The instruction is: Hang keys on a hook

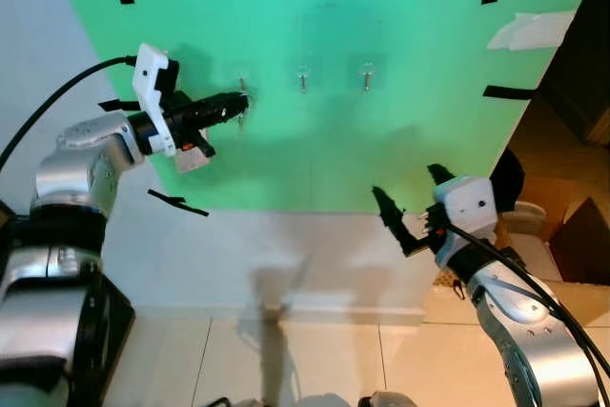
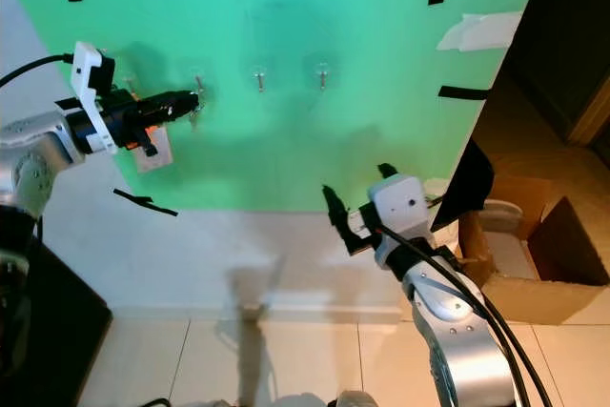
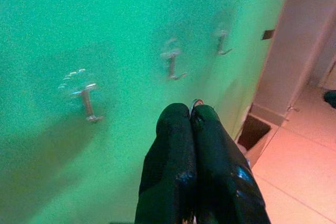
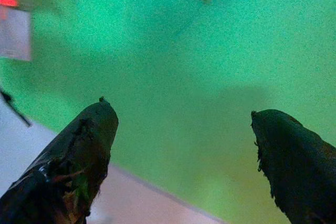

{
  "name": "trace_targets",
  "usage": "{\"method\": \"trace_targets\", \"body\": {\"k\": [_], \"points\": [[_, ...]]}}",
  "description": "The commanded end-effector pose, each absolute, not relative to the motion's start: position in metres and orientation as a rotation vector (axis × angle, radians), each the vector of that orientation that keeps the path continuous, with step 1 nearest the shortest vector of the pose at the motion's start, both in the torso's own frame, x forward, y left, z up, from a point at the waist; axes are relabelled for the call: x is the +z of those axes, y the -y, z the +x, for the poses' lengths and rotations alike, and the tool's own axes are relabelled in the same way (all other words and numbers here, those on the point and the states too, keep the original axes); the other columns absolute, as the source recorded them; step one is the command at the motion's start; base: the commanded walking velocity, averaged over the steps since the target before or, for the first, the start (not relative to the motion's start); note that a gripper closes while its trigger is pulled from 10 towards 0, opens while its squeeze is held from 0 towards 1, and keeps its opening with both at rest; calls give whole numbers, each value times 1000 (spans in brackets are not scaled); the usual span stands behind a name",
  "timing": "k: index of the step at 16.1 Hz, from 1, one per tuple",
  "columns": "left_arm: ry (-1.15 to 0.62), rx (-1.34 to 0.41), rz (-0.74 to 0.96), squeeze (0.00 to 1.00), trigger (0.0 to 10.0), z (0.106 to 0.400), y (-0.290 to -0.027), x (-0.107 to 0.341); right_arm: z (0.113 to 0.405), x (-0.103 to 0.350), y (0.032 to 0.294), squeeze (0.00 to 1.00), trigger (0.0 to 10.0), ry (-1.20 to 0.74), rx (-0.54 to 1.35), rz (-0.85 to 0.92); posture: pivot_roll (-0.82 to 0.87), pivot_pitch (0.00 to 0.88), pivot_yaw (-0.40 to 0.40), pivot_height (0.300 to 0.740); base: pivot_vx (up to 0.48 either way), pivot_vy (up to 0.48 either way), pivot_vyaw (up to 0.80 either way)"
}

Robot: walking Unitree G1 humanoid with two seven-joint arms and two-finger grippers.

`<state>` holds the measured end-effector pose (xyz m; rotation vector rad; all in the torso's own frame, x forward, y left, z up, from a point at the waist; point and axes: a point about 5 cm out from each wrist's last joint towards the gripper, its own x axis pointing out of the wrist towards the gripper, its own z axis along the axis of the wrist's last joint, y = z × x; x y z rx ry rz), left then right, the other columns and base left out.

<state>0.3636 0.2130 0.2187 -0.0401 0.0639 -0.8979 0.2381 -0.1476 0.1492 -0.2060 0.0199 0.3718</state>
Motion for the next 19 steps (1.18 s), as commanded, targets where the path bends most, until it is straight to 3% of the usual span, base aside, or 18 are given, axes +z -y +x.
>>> {"method": "trace_targets", "body": {"k": [1,3,12,19], "points": [[-53,-903,-9,0,10000,366,-217,228,238,157,142,0,10000,7,396,-208,-171,0,100,732,0,0,0],[-57,-928,7,0,10000,371,-219,235,237,160,138,0,10000,10,404,-209,-173,0,105,732,0,0,0],[-34,-753,83,0,10000,385,-229,233,238,161,129,0,10000,3,424,-230,-162,0,104,732,0,0,0],[-41,-808,74,0,10000,387,-222,232,239,161,125,0,10000,2,436,-229,-165,0,111,732,0,0,0]]}}
